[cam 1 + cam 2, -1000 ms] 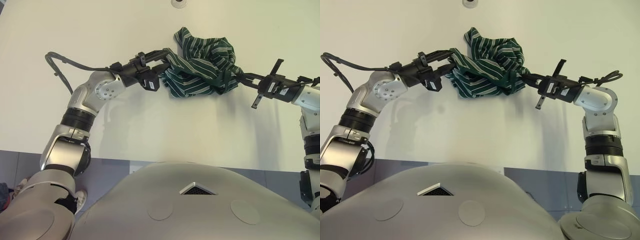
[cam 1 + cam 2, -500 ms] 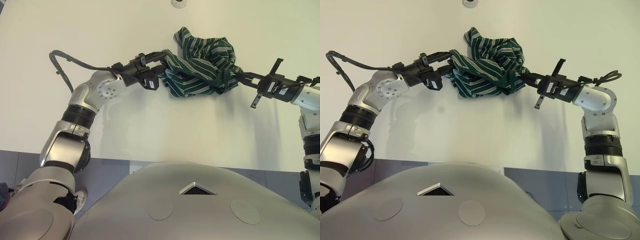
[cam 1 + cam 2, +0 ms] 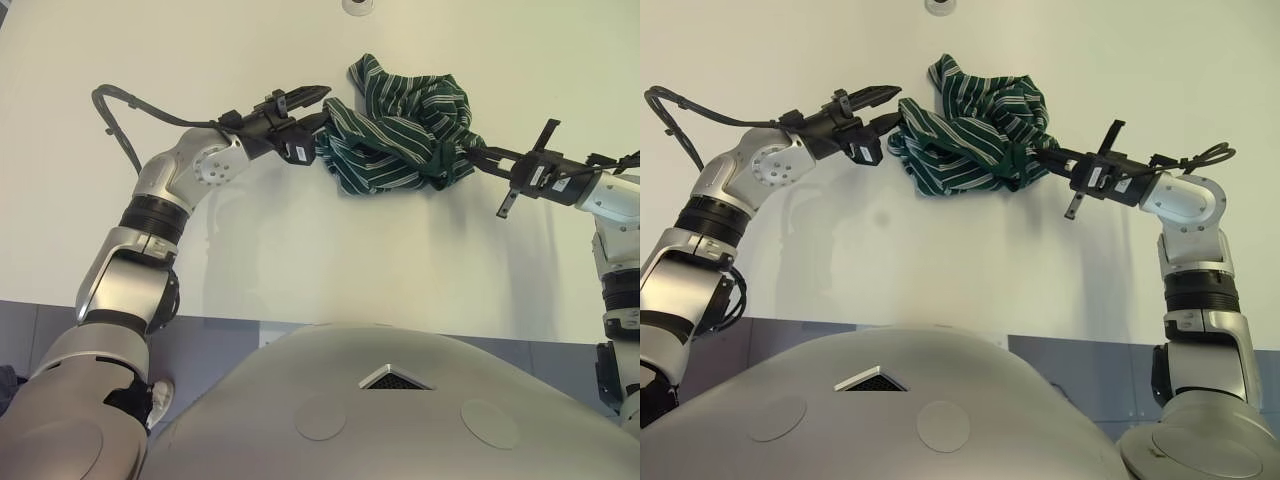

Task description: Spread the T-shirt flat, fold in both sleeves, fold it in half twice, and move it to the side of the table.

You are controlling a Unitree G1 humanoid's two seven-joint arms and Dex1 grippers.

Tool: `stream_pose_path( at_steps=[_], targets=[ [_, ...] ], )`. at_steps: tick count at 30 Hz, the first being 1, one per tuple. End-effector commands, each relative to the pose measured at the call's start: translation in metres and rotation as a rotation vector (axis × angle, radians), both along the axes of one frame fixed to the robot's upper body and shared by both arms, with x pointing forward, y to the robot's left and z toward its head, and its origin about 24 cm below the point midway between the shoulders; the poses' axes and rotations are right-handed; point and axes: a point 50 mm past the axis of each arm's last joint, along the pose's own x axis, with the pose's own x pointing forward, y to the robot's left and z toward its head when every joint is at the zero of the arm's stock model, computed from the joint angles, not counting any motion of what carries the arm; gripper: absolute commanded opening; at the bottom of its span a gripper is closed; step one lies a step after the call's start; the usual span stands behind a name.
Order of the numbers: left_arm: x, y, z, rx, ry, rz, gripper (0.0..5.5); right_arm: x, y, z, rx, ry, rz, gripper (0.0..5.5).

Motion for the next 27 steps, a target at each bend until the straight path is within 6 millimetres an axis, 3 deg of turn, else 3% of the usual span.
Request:
stream_pose_path(
  at_steps=[1, 5, 15, 27],
  targets=[
    [0.0039, -0.0032, 0.0009, 0.011, -0.005, -0.01, 1.81, -0.0008, 0.002, -0.0011, -0.001, -0.001, 0.007, 0.03],
    [0.0041, -0.0059, -0.0002, 0.009, 0.001, -0.021, 1.81, -0.0005, 0.0031, -0.002, 0.001, -0.002, 0.009, 0.03],
    [0.0034, -0.0083, -0.0017, 0.007, 0.01, -0.044, 0.03, 0.0006, 0.0036, -0.0021, 0.006, -0.006, 0.006, 0.0],
    [0.0056, -0.0044, 0.0062, -0.036, -0.018, -0.031, 0.01, 0.0063, 0.003, 0.0064, 0.022, -0.04, 0.0, 0.0]
  ],
)
